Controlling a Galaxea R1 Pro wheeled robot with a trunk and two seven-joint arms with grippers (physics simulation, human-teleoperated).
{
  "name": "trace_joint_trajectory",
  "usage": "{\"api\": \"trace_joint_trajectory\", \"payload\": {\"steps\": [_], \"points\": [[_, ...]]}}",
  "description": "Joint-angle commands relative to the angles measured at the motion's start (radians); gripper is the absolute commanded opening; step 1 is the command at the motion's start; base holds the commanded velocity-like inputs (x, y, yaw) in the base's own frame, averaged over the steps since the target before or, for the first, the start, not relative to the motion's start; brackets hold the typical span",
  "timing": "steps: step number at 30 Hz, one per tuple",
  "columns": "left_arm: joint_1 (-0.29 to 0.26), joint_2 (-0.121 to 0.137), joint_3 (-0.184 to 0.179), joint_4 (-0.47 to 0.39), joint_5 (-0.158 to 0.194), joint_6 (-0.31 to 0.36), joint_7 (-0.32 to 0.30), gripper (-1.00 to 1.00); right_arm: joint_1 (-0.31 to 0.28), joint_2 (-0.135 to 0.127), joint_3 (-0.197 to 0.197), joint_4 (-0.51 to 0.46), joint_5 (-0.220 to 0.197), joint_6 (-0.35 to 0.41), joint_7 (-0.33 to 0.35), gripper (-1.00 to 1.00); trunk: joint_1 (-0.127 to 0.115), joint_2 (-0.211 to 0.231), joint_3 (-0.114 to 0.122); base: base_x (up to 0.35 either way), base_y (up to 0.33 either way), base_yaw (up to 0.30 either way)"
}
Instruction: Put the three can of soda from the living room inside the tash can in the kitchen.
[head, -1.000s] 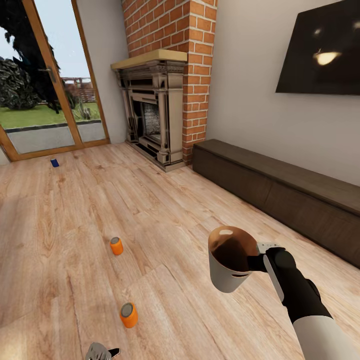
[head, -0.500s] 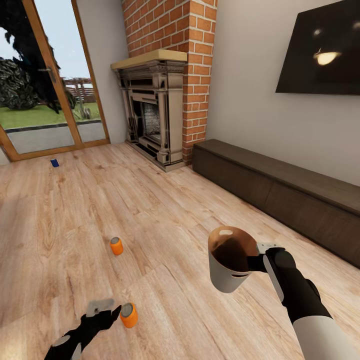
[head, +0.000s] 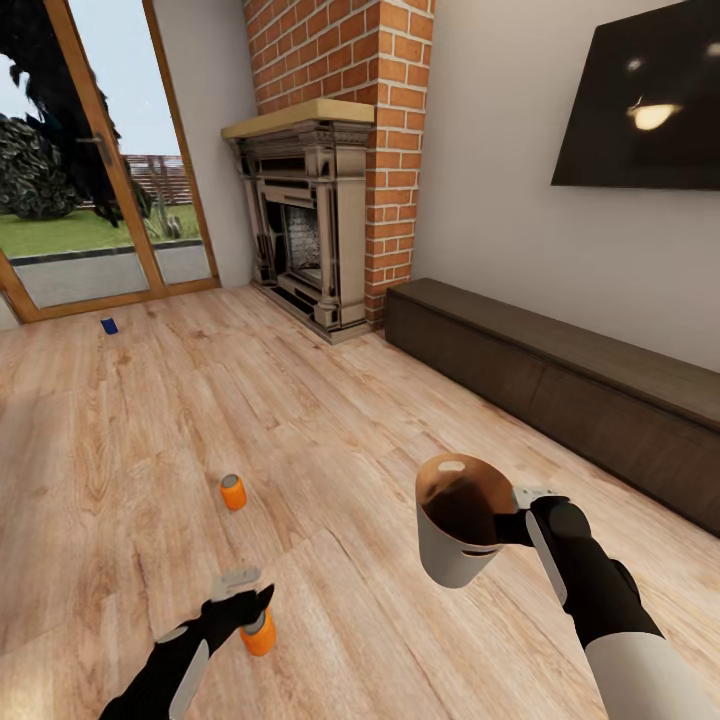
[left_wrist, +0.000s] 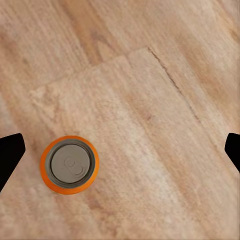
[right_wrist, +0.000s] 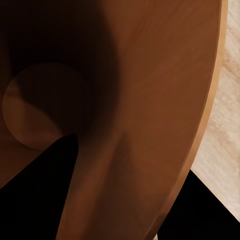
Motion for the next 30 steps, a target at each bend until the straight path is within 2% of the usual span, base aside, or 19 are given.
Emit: {"api": "trace_joint_trajectory", "payload": {"steps": [1, 22, 30], "points": [[-0.001, -0.001, 0.000, -0.001, 0.000, 0.000, 0.001, 1.00, 0.000, 0.000, 0.000, 0.000, -0.010, 0.000, 0.002, -1.00, 0.000, 0.000, 0.000, 0.000, 0.000, 0.000], [-0.003, 0.004, 0.002, 0.002, -0.003, -0.058, 0.002, 1.00, 0.001, 0.001, 0.001, 0.001, -0.010, 0.000, 0.002, -1.00, 0.000, 0.000, 0.000, 0.067, 0.000, 0.000], [-0.003, 0.022, 0.004, 0.004, -0.003, -0.060, 0.003, 1.00, 0.002, 0.002, 0.002, 0.001, -0.010, 0.000, 0.002, -1.00, 0.000, 0.000, 0.000, 0.042, 0.000, 0.000]]}}
